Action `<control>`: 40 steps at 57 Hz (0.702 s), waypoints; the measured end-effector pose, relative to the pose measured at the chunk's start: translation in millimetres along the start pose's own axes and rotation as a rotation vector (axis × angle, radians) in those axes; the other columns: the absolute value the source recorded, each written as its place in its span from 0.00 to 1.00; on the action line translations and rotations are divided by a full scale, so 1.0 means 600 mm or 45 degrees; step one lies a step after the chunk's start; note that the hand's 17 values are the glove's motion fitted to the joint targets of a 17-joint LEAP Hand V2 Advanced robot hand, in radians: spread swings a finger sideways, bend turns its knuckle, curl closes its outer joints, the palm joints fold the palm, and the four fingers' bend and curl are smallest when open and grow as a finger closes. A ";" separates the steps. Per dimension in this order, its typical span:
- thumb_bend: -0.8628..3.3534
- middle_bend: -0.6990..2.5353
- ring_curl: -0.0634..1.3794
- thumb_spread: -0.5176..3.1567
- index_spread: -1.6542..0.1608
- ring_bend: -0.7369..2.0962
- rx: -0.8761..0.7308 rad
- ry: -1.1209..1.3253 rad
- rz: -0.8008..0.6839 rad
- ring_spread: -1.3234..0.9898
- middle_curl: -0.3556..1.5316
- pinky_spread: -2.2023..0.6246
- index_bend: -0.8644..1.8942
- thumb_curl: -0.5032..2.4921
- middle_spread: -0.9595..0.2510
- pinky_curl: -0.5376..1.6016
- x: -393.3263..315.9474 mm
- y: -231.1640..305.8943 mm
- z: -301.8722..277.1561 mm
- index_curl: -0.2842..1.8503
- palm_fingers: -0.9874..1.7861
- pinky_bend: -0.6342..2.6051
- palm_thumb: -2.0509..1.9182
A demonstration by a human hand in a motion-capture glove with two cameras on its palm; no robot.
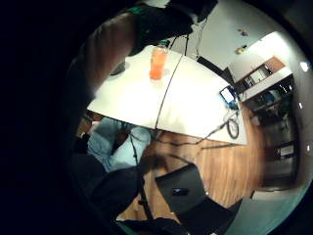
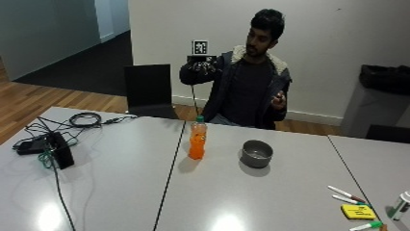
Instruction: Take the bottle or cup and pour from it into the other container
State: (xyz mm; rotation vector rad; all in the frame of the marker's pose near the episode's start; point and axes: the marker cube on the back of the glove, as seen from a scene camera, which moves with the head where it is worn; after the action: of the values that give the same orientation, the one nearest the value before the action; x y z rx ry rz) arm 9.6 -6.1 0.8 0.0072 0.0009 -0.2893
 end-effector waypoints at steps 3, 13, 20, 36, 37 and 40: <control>0.22 0.33 0.08 0.27 0.76 0.33 -0.001 0.006 -0.123 0.61 0.25 0.86 0.42 0.19 0.74 0.29 0.007 0.004 0.001 0.19 0.52 0.27 0.55; 0.20 0.32 0.12 0.35 0.69 0.32 -0.071 0.000 -0.138 0.62 0.29 0.90 0.40 0.22 0.73 0.33 0.012 0.014 0.002 0.24 0.51 0.27 0.56; 0.20 0.32 0.13 0.37 0.67 0.32 0.020 -0.004 -0.101 0.63 0.31 0.91 0.39 0.24 0.72 0.35 0.011 -0.019 0.013 0.26 0.51 0.26 0.56; 0.20 0.31 0.14 0.38 0.67 0.32 0.083 0.024 0.205 0.63 0.34 0.91 0.38 0.25 0.72 0.37 -0.003 -0.038 0.025 0.28 0.50 0.26 0.55; 0.20 0.31 0.14 0.38 0.67 0.32 0.049 0.027 0.170 0.63 0.34 0.92 0.38 0.26 0.72 0.37 -0.001 -0.032 0.023 0.28 0.50 0.26 0.55; 0.20 0.31 0.14 0.38 0.67 0.32 -0.021 0.037 0.008 0.63 0.34 0.92 0.37 0.26 0.72 0.38 0.005 -0.032 0.018 0.28 0.49 0.26 0.55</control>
State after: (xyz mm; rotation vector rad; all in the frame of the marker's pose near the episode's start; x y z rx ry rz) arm 7.0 -25.4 11.3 -0.0047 0.0317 -0.2833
